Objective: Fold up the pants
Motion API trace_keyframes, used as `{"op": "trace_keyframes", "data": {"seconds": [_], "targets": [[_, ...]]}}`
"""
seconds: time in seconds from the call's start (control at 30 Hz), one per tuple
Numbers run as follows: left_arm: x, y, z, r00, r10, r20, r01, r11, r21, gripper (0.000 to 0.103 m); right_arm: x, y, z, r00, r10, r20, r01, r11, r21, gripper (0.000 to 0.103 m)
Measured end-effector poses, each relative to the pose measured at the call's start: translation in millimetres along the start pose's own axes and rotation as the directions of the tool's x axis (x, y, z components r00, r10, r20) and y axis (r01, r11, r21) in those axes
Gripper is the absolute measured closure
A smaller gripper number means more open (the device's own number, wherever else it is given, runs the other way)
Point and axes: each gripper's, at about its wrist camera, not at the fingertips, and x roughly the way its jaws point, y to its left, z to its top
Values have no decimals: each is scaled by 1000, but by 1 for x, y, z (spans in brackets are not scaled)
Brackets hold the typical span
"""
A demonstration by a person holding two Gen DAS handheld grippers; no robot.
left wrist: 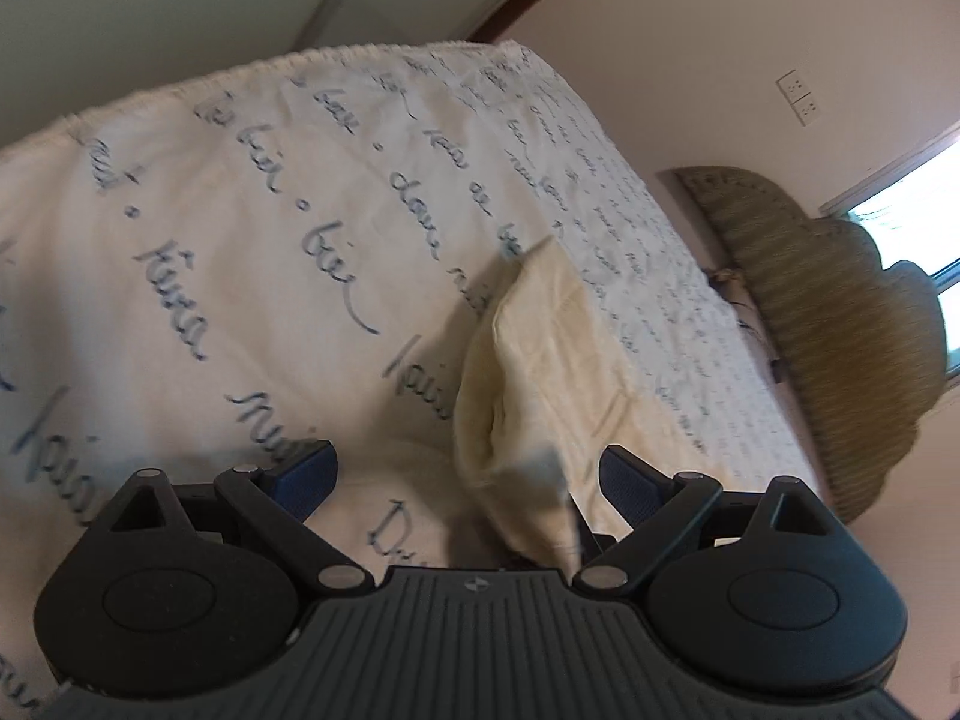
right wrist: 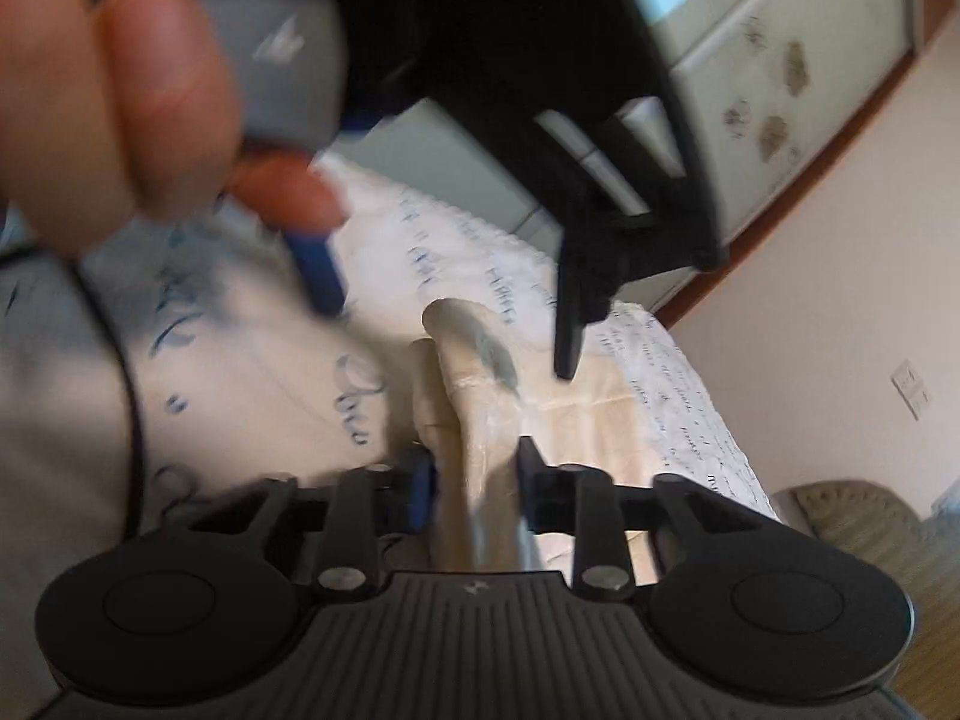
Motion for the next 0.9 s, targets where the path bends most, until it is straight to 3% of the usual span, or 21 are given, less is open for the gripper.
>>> {"op": "trace_keyframes", "data": {"seconds": [0.1,0.2,0.23,0.33,0.4,0.43,0.47,0.53,0.57,0.6,0.63,0.67,0.7,0.73,0.83,0.9], "targets": [[15,-1,10,994,-103,-21,102,993,-52,4,-11,-33,2,999,29,38,-35,986,165,88],[48,-4,25,969,-240,-58,230,963,-143,4,-17,-72,-2,992,99,71,-118,931,346,88],[61,-6,28,963,-258,-77,242,955,-169,5,-18,-80,-4,990,121,73,-140,916,375,88],[93,-9,33,953,-273,-132,242,947,-211,19,-18,-98,-11,978,203,54,-206,875,439,88],[99,-11,33,961,-245,-126,217,955,-202,34,-29,-104,-12,972,228,52,-225,856,466,88],[100,-12,32,966,-228,-124,204,962,-182,39,-39,-110,-14,961,259,100,-275,833,481,88],[100,-14,31,971,-207,-120,187,969,-161,49,-48,-120,-17,943,292,161,-333,796,505,88],[99,-16,29,983,-153,-106,140,983,-122,66,-51,-143,-30,907,339,251,-420,681,600,88],[97,-17,27,988,-125,-92,116,989,-95,80,-43,-154,-37,901,336,273,-430,621,655,88],[94,-22,25,992,-101,-72,96,993,-66,85,-33,-158,-42,920,310,239,-386,615,688,88],[90,-26,21,995,-85,-47,83,996,-38,87,-18,-157,-41,951,273,147,-295,650,700,88],[84,-31,17,997,-73,-20,73,997,-5,89,-2,-153,-40,966,252,62,-224,688,691,88],[79,-40,13,998,-58,9,57,998,40,89,14,-150,-41,970,241,9,-183,709,681,88],[69,-52,7,998,-36,45,31,994,101,90,24,-148,-42,970,241,7,-179,698,693,88],[38,-94,-15,987,-8,163,-35,965,260,91,31,-152,-50,947,292,131,-276,540,795,88],[21,-122,-28,976,-23,216,-51,943,328,91,20,-159,-57,949,263,176,-287,480,829,88]]}}
